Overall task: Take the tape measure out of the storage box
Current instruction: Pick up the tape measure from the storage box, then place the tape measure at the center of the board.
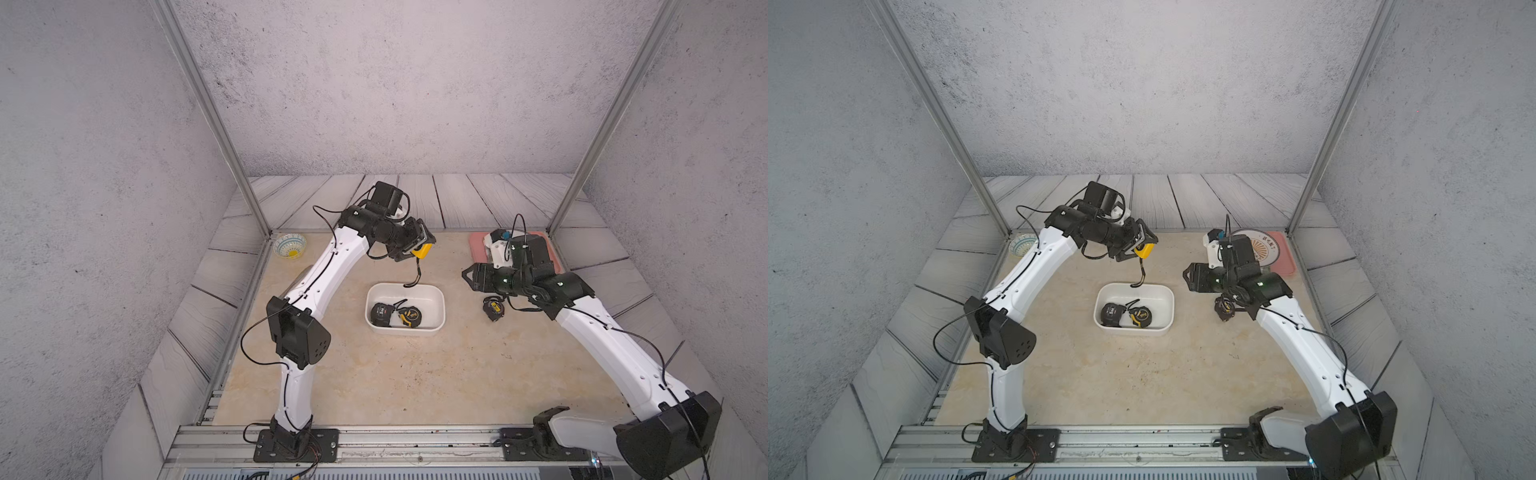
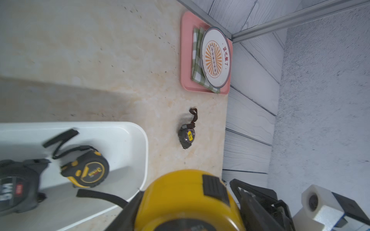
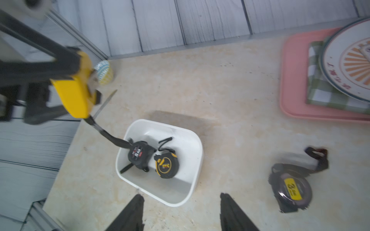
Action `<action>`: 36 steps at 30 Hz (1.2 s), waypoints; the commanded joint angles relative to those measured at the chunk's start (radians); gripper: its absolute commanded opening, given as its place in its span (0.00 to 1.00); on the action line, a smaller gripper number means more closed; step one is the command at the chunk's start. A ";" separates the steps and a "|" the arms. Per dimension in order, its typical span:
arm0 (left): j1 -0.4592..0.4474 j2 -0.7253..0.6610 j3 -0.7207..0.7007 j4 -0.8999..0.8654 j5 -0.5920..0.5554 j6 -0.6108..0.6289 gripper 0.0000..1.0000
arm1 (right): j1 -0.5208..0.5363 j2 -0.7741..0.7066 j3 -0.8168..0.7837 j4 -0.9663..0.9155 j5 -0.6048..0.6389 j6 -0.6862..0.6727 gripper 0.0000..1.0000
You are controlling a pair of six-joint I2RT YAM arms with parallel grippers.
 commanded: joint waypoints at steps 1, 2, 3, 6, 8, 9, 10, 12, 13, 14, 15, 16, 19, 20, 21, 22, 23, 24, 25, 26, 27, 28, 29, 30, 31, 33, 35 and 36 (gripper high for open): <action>-0.008 -0.047 -0.103 0.211 0.121 -0.210 0.00 | -0.001 -0.011 -0.006 0.180 -0.126 0.079 0.63; -0.011 -0.055 -0.119 0.228 0.122 -0.228 0.00 | 0.000 -0.006 0.000 0.194 -0.129 0.085 0.63; -0.013 -0.061 -0.128 0.230 0.123 -0.240 0.00 | -0.001 0.000 0.004 0.208 -0.129 0.090 0.63; -0.014 -0.084 -0.156 0.250 0.124 -0.269 0.00 | 0.001 0.029 0.023 0.234 -0.143 0.096 0.63; -0.013 -0.102 -0.187 0.289 0.128 -0.296 0.00 | 0.001 0.051 0.039 0.230 -0.156 0.097 0.63; -0.013 -0.109 -0.200 0.305 0.128 -0.309 0.00 | 0.003 0.058 0.045 0.228 -0.161 0.099 0.62; -0.013 -0.113 -0.211 0.325 0.129 -0.319 0.00 | 0.003 0.060 0.044 0.229 -0.163 0.101 0.62; -0.013 -0.119 -0.230 0.361 0.141 -0.353 0.00 | 0.004 0.062 0.031 0.248 -0.169 0.115 0.62; -0.013 -0.120 -0.238 0.380 0.147 -0.367 0.00 | 0.005 0.064 0.027 0.256 -0.173 0.122 0.62; -0.013 -0.121 -0.245 0.393 0.150 -0.383 0.00 | 0.005 0.068 0.022 0.266 -0.180 0.131 0.62; -0.014 -0.124 -0.251 0.405 0.151 -0.395 0.00 | 0.007 0.074 0.018 0.275 -0.184 0.142 0.62; -0.016 -0.127 -0.253 0.412 0.152 -0.403 0.00 | 0.006 0.078 0.014 0.284 -0.186 0.147 0.62; -0.018 -0.138 -0.259 0.412 0.149 -0.413 0.00 | 0.008 0.089 0.008 0.311 -0.189 0.160 0.62; -0.017 -0.140 -0.260 0.411 0.150 -0.415 0.00 | 0.008 0.094 0.011 0.314 -0.190 0.163 0.63; -0.017 -0.141 -0.263 0.411 0.149 -0.416 0.00 | 0.009 0.099 0.017 0.314 -0.193 0.163 0.63; -0.017 -0.142 -0.266 0.414 0.151 -0.416 0.00 | 0.011 0.103 0.023 0.314 -0.194 0.162 0.63; -0.017 -0.142 -0.269 0.415 0.152 -0.419 0.00 | 0.013 0.108 0.029 0.316 -0.195 0.160 0.63; -0.019 -0.142 -0.274 0.422 0.154 -0.422 0.00 | 0.015 0.115 0.036 0.314 -0.196 0.159 0.63; -0.019 -0.143 -0.276 0.425 0.155 -0.424 0.00 | 0.018 0.122 0.042 0.312 -0.197 0.157 0.63; -0.020 -0.143 -0.278 0.425 0.158 -0.427 0.00 | 0.021 0.132 0.049 0.313 -0.198 0.158 0.63; -0.022 -0.143 -0.280 0.428 0.157 -0.429 0.00 | 0.024 0.140 0.055 0.314 -0.199 0.158 0.63; -0.023 -0.143 -0.281 0.428 0.158 -0.430 0.00 | 0.025 0.146 0.058 0.320 -0.200 0.160 0.63; -0.024 -0.143 -0.281 0.427 0.159 -0.429 0.00 | 0.027 0.153 0.062 0.326 -0.199 0.161 0.63; -0.025 -0.142 -0.282 0.427 0.160 -0.430 0.00 | 0.029 0.163 0.068 0.330 -0.199 0.162 0.62; -0.026 -0.141 -0.283 0.427 0.161 -0.430 0.00 | 0.030 0.170 0.072 0.332 -0.200 0.161 0.62; -0.028 -0.141 -0.287 0.429 0.162 -0.430 0.00 | 0.033 0.190 0.089 0.332 -0.203 0.159 0.62; -0.028 -0.141 -0.291 0.437 0.166 -0.436 0.00 | 0.037 0.206 0.102 0.331 -0.203 0.156 0.62; -0.028 -0.141 -0.291 0.440 0.166 -0.437 0.00 | 0.041 0.213 0.106 0.332 -0.203 0.155 0.62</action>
